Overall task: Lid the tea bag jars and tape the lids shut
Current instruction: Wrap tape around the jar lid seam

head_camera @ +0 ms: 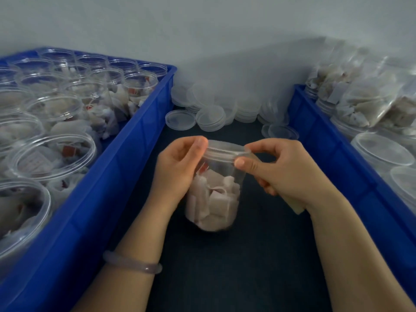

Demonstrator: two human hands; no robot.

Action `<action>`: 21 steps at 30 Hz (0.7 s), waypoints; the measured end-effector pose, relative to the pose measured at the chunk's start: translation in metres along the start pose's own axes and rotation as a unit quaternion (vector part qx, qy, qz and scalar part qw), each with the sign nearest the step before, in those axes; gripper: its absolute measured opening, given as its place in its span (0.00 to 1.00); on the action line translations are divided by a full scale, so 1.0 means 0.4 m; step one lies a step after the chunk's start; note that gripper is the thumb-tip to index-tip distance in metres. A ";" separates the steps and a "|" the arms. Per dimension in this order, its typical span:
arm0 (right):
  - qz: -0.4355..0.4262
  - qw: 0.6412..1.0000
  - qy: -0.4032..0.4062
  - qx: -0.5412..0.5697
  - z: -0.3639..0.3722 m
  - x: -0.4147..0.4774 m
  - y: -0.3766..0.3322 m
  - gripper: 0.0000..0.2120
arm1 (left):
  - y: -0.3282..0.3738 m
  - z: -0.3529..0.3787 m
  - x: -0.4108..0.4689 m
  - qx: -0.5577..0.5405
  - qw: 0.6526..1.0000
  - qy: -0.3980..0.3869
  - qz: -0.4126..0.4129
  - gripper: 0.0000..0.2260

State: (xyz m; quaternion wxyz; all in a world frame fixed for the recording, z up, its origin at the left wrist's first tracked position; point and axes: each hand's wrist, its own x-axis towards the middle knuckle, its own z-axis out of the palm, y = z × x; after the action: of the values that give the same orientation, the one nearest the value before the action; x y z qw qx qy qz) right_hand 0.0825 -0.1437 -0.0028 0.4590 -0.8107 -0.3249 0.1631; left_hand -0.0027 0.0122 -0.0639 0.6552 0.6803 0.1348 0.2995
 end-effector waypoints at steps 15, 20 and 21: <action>-0.005 0.998 0.003 -0.057 -0.011 -0.035 0.020 0.18 | -0.033 -0.012 0.010 0.028 0.999 -0.028 0.017 0.35; -0.028 0.998 -0.029 -0.051 -0.022 -0.016 0.007 0.23 | -0.040 -0.017 0.010 -0.030 0.995 -0.093 -0.019 0.41; -0.029 0.997 -0.052 -0.041 -0.025 -0.008 0.006 0.24 | -0.040 -0.017 0.008 -0.044 0.992 -0.116 -0.027 0.42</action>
State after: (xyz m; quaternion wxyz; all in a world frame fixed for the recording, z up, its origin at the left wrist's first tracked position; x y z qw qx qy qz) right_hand 0.0867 -0.1532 0.0003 0.4123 -0.8095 -0.3782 0.1782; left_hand -0.0009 0.0212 -0.0792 0.7037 0.6770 0.0632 0.2060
